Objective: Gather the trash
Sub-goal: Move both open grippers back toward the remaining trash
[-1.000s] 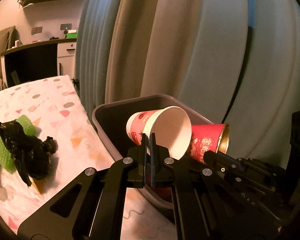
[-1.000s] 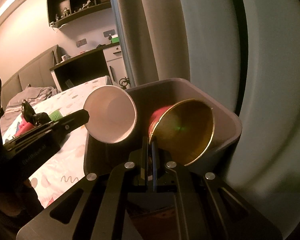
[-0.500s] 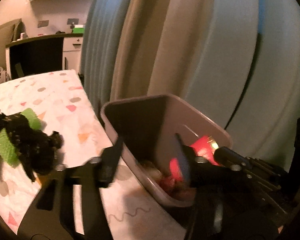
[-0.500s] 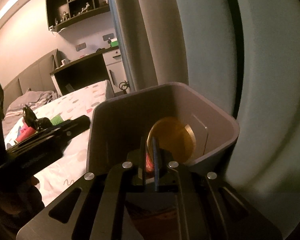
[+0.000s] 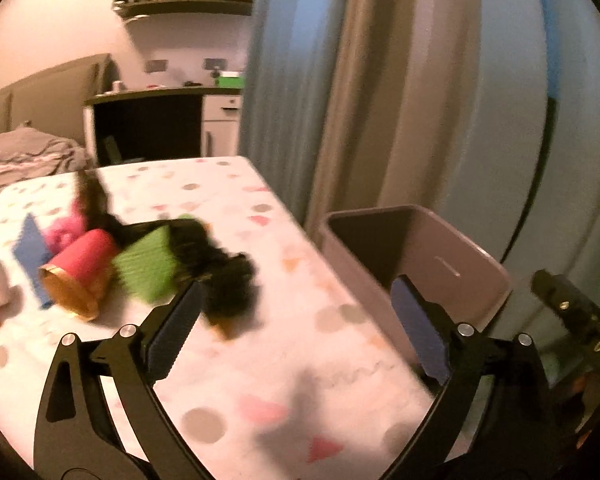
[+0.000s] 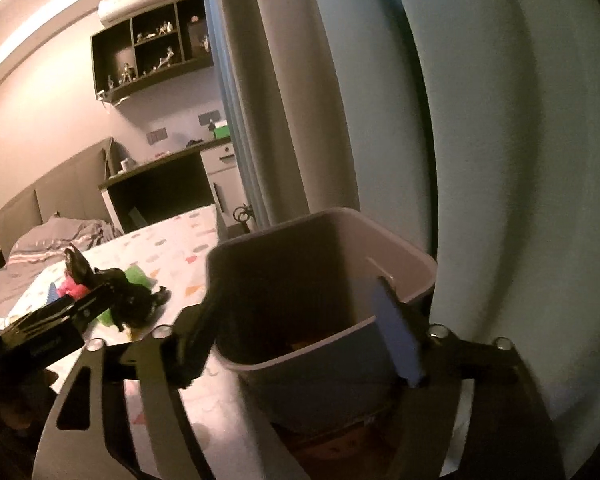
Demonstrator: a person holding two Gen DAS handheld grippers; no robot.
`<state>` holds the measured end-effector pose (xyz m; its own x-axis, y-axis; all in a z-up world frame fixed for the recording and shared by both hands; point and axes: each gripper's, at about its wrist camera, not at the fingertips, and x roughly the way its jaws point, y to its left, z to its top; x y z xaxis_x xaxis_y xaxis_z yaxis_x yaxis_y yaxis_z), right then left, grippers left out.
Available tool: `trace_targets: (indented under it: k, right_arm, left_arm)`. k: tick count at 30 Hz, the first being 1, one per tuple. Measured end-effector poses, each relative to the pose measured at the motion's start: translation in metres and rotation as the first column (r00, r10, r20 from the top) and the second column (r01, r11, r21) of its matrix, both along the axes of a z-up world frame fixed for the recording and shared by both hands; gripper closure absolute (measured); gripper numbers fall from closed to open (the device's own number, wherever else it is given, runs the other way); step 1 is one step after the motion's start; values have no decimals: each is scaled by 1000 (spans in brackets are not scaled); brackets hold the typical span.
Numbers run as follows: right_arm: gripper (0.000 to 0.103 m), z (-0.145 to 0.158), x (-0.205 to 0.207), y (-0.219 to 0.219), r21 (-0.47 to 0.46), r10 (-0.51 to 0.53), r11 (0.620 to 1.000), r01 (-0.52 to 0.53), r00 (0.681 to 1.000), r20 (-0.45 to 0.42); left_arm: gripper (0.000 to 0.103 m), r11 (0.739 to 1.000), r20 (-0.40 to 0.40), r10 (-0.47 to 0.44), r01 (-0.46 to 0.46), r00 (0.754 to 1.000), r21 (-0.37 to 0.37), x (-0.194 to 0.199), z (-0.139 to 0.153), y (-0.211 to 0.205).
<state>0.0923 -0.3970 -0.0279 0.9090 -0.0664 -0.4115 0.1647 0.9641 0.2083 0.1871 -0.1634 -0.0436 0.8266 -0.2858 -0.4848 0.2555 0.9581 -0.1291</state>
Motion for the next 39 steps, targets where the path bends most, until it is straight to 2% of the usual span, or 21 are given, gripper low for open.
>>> trace_targets:
  k: [1,4,10,14,25,35,39]
  right_arm:
    - [23,1,-5,5,-4,-1,1000,2,1000,9]
    - [20,3,-11,22,-12,22,1000,-22,1000,14]
    - [19,7,-14,59,-26,104,994,-104,994,19]
    - [19,11,-16,90,-26,163,986,-162,986,35]
    - [19,8,-14,164,-53,273,961,-271,961,33]
    - [19,9,-7,215,-89,362,930,-358,932,31]
    - [19,9,0,231,-91,387,919,-383,922,27]
  left_arm:
    - [10,1000,4,17,-17,1000,7,-4,0,6]
    - [10,996,28,89,-89,996,25,-19,1,31]
    - [10,976,70,208,-212,976,52,-41,3,80]
    - [10,962,65,270,-273,961,31,-51,4,113]
    - [10,902,77,430,-431,900,7,-82,5,203]
    - [10,824,71,566,-566,821,-23,-90,3,291]
    - [10,812,39,584,-583,811,-39,-83,-2,321]
